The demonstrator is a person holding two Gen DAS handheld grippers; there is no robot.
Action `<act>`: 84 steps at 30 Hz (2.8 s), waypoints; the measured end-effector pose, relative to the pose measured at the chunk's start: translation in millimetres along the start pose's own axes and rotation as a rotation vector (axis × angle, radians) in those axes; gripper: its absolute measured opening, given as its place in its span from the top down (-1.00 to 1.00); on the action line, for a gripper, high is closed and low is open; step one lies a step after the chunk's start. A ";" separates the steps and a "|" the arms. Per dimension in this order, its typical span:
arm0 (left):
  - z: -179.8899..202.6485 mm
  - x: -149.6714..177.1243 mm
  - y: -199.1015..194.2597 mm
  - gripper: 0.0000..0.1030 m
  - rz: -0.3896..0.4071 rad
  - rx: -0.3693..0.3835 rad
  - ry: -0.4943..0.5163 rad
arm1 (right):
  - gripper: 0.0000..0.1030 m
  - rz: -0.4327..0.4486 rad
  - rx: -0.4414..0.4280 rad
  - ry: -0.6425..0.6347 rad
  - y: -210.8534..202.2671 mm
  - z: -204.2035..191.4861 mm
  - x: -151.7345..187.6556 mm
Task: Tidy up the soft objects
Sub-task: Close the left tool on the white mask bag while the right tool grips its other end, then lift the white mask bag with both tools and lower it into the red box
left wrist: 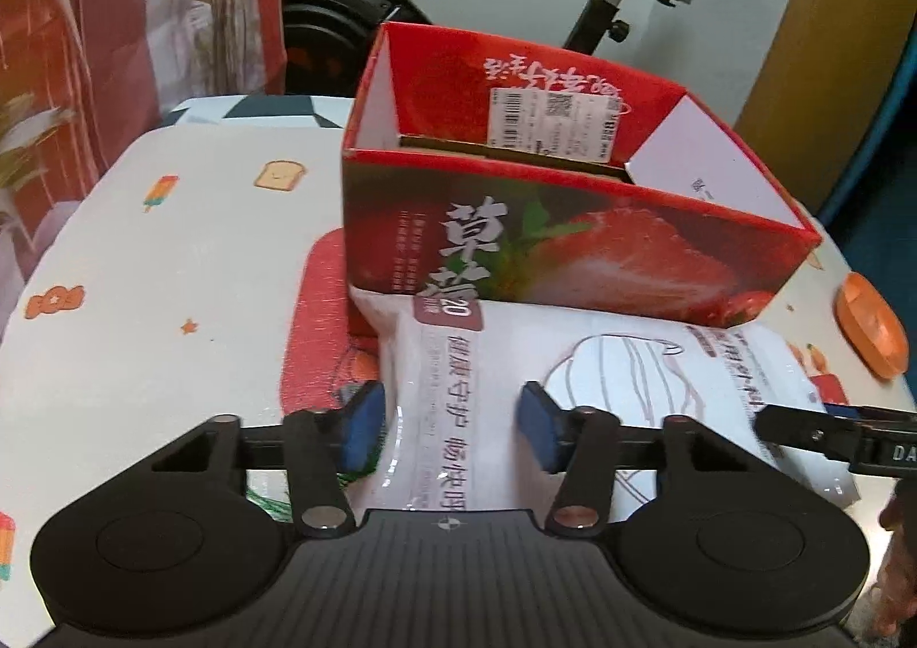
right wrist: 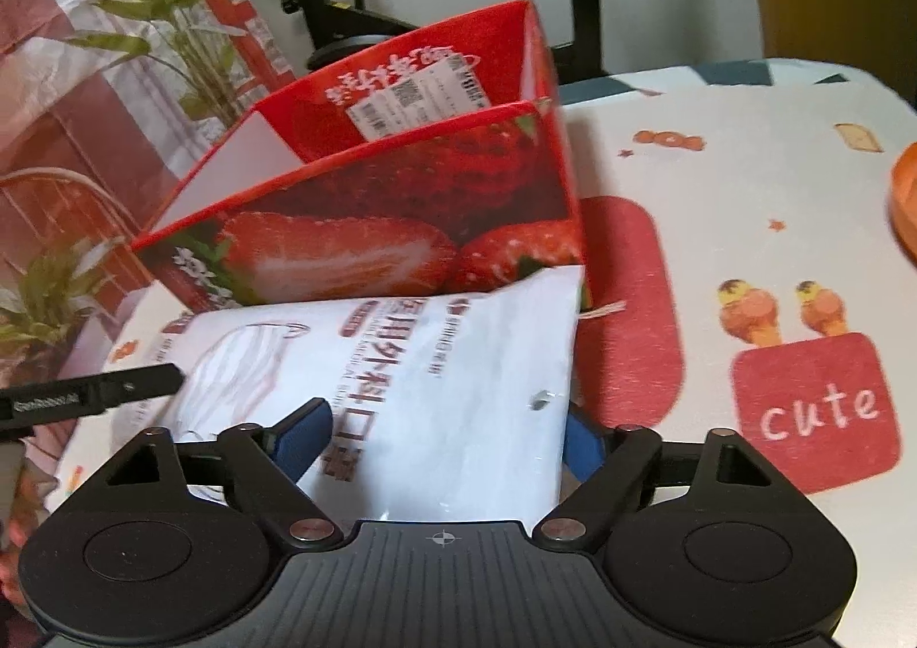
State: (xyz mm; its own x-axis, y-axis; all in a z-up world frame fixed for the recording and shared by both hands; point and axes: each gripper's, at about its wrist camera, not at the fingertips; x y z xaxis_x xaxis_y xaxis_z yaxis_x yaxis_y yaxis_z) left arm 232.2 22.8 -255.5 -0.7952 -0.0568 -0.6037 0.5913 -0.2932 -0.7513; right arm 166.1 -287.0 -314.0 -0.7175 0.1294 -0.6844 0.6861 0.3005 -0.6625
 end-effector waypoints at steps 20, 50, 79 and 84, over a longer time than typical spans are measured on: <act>-24.0 4.0 17.5 -0.09 -0.072 0.084 -0.157 | -0.21 -0.148 -0.059 -0.195 19.5 -12.6 -32.6; -58.4 -9.0 9.8 0.05 -0.060 0.193 -0.317 | 0.23 0.000 -0.023 -0.350 -12.7 -35.2 -29.0; 34.2 -125.7 -3.1 0.06 0.283 0.131 -0.112 | 0.27 0.167 0.157 -0.529 12.8 -28.0 -172.4; 39.4 -127.2 19.9 0.05 0.252 0.055 -0.038 | 0.29 0.076 0.180 -0.506 50.5 -22.1 -177.3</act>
State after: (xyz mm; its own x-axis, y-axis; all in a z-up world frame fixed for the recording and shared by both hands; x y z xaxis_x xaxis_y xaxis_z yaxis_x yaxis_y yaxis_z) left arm 339.8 -13.4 -183.1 -0.6287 -0.1706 -0.7587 0.7642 -0.3164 -0.5621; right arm 325.3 -273.9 -219.3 -0.5483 -0.3398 -0.7641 0.7754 0.1355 -0.6167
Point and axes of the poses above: each gripper's, at about its wrist camera, not at the fingertips, and y roughly the way its jaws point, z to its right, x to its underside, and after that the axes turned 12 degrees about -y, right-handed
